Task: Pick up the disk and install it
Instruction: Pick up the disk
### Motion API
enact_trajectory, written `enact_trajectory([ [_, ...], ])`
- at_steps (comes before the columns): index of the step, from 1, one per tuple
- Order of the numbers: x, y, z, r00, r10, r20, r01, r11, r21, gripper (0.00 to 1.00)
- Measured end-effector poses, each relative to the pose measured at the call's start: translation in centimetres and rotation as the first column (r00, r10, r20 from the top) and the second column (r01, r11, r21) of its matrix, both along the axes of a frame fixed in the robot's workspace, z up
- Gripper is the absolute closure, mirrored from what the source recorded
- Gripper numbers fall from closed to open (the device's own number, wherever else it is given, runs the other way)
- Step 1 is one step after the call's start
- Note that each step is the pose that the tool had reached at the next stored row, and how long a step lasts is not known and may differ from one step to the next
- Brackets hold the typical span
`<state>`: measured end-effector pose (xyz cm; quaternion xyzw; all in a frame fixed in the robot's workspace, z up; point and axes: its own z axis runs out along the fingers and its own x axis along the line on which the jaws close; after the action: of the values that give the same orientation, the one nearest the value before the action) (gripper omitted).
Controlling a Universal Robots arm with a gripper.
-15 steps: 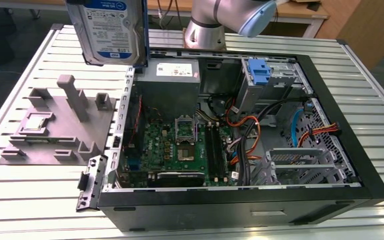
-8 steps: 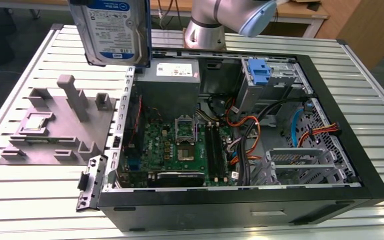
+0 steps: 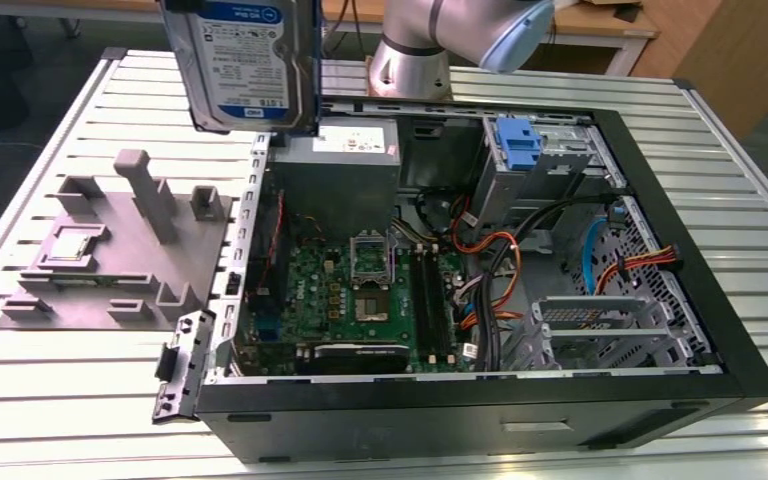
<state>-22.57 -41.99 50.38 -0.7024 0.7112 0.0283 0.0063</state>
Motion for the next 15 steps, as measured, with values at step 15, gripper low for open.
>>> enact_trajectory([
  [15, 1.94, -0.69, -0.07, 1.0, 0.0, 0.0, 0.0, 1.0, 0.0, 0.63],
])
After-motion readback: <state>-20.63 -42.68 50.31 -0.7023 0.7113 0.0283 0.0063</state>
